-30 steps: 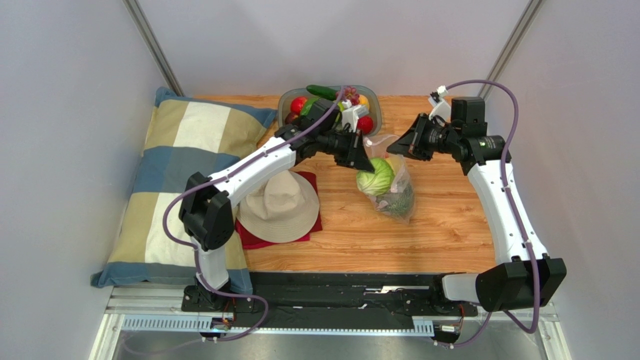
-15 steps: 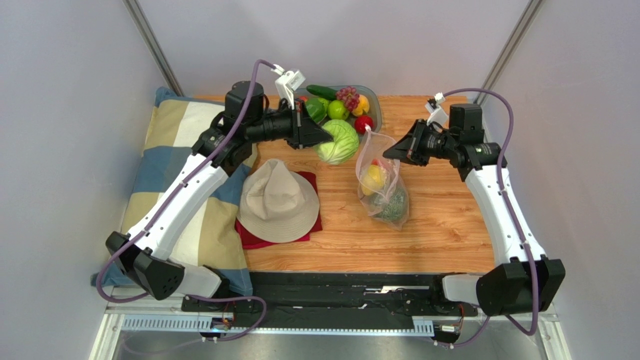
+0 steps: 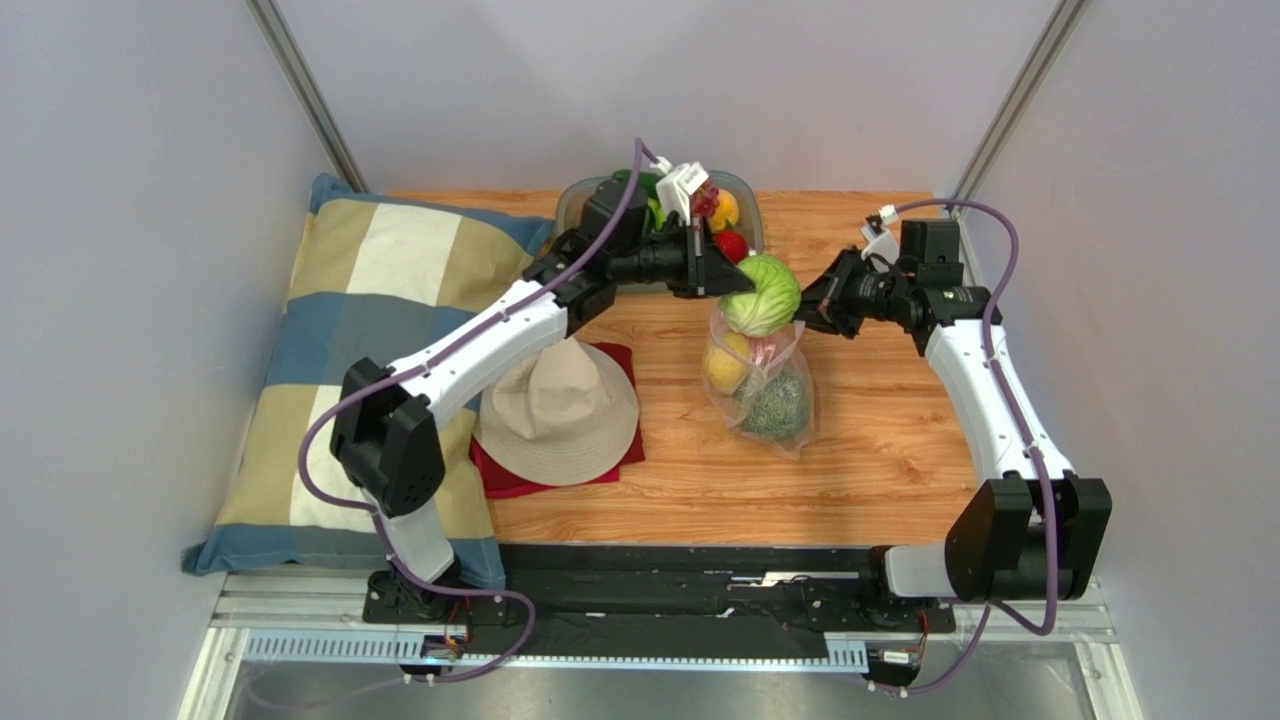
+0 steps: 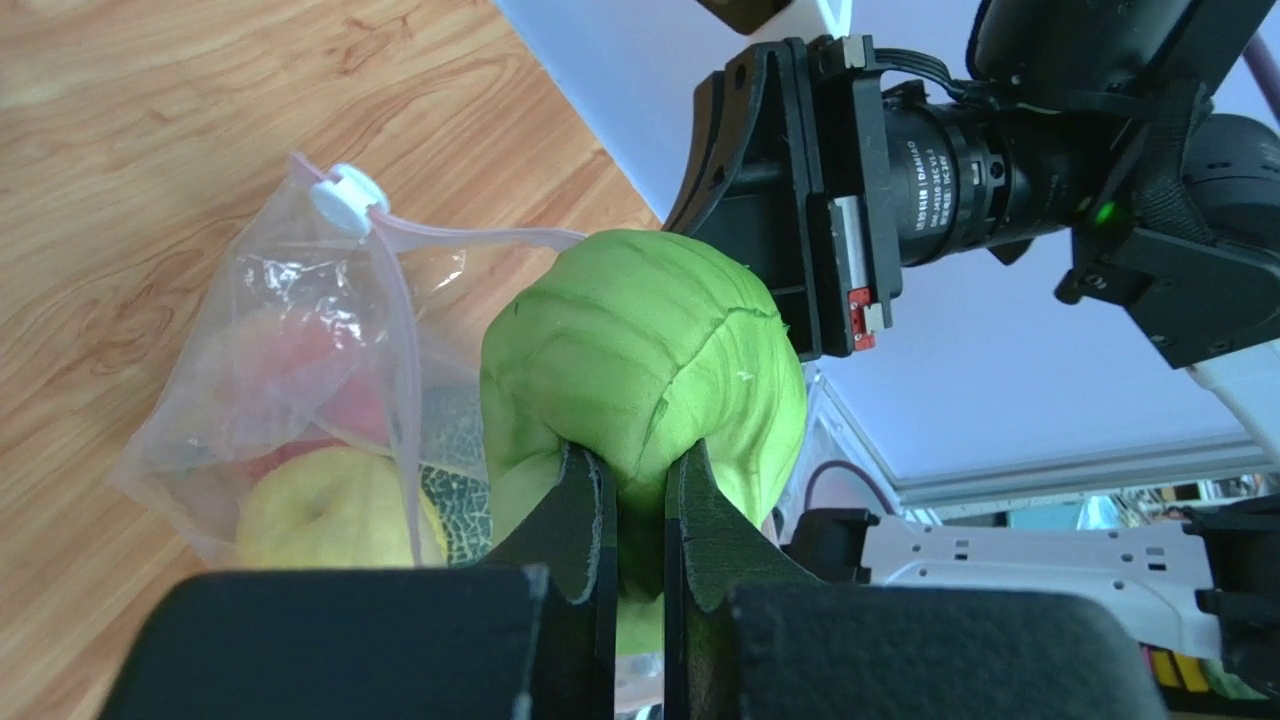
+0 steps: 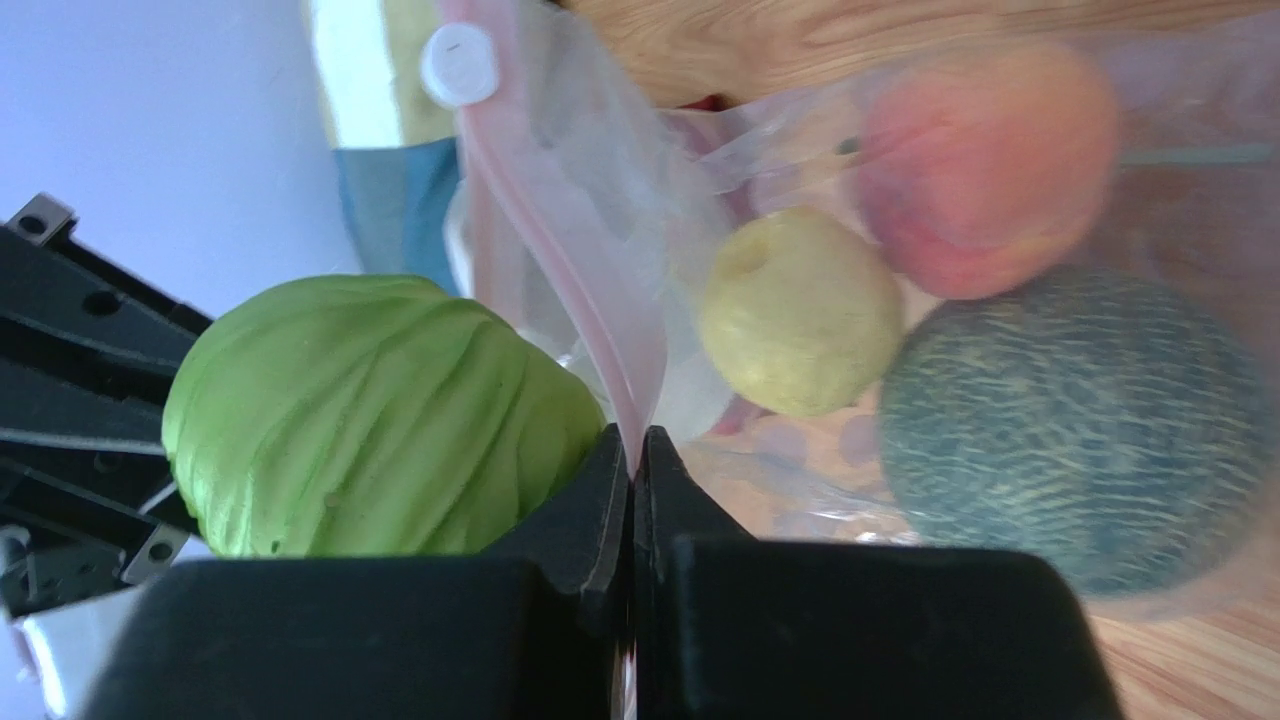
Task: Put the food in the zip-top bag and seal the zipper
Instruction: Place the fake vegetable in the zipper food storage bag, then adjust the zipper food storage bag at the center of the board.
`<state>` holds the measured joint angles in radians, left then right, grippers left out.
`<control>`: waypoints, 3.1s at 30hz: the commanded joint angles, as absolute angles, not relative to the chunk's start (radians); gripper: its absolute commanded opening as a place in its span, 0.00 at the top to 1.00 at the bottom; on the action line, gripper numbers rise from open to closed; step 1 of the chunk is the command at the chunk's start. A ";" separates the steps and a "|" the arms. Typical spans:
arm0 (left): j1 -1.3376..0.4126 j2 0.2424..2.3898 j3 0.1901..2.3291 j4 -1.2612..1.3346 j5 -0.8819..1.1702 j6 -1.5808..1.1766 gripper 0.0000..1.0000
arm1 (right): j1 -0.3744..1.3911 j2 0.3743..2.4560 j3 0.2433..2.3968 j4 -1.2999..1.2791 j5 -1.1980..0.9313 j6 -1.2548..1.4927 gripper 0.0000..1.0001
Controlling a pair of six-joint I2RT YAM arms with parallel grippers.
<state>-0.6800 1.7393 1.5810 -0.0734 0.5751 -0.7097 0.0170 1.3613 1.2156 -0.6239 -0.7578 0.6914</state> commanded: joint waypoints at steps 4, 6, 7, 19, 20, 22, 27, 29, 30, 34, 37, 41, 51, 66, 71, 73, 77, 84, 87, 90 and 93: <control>-0.681 1.734 1.531 -0.127 0.607 -0.603 1.00 | -0.040 1.335 1.265 -0.643 -0.750 0.683 1.00; -0.673 1.684 1.488 -0.220 0.600 -0.478 1.00 | -0.061 1.335 1.281 -0.649 -0.749 0.670 1.00; -0.673 1.674 1.477 -0.268 0.591 -0.421 1.00 | -0.067 1.336 1.296 -0.655 -0.749 0.667 1.00; -0.765 1.828 2.025 -0.935 0.526 0.231 0.91 | -0.038 1.307 1.304 -0.630 -0.831 0.667 1.00; -0.803 1.865 2.075 -0.977 0.523 0.294 0.90 | -0.028 1.302 1.302 -0.629 -0.833 0.667 1.00; -0.843 1.902 2.185 -1.087 0.503 0.345 0.89 | -0.023 1.301 1.304 -0.617 -0.845 0.670 1.00; -0.910 1.963 2.217 -1.169 0.477 0.402 0.93 | -0.021 1.312 1.359 -0.609 -0.874 0.675 1.00; -0.916 1.992 2.226 -1.187 0.480 0.413 0.94 | -0.018 1.313 1.370 -0.609 -0.884 0.670 1.00; -0.917 2.002 2.233 -1.206 0.480 0.413 0.94 | -0.017 1.312 1.373 -0.611 -0.896 0.667 1.00; -0.923 2.042 2.250 -1.235 0.431 0.425 0.93 | -0.008 1.302 1.381 -0.615 -0.916 0.649 1.00; -0.917 2.057 2.279 -1.239 0.374 0.385 0.92 | -0.005 1.298 1.381 -0.630 -0.936 0.626 1.00; -0.844 1.971 2.238 -1.126 0.533 0.237 0.47 | -0.005 1.281 1.355 -0.635 -0.933 0.600 1.00; -0.594 1.646 1.666 -0.554 0.683 -0.233 0.21 | -0.014 1.285 1.373 -0.607 -0.976 0.603 1.00; -0.531 1.767 1.535 -0.338 0.871 -0.566 0.45 | -0.021 1.287 1.355 -0.566 -1.008 0.620 1.00; -0.552 1.772 1.517 -0.299 0.900 -0.577 0.48 | -0.021 1.285 1.351 -0.565 -1.008 0.620 1.00; -0.557 1.772 1.513 -0.304 0.900 -0.571 0.49 | -0.021 1.285 1.351 -0.564 -1.008 0.623 1.00; -0.563 1.778 1.500 -0.316 0.899 -0.565 0.52 | -0.021 1.290 1.351 -0.551 -1.009 0.632 1.00; -0.583 1.807 1.511 -0.337 0.896 -0.549 0.64 | -0.021 1.290 1.348 -0.545 -1.015 0.634 1.00; -0.584 1.807 1.503 -0.336 0.885 -0.548 0.68 | -0.021 1.285 1.347 -0.543 -1.017 0.632 1.00; -0.584 1.810 1.486 -0.327 0.894 -0.557 0.78 | -0.023 1.282 1.345 -0.543 -1.022 0.632 1.00; -0.583 1.815 1.482 -0.298 0.905 -0.571 0.90 | -0.023 1.282 1.342 -0.545 -1.025 0.634 1.00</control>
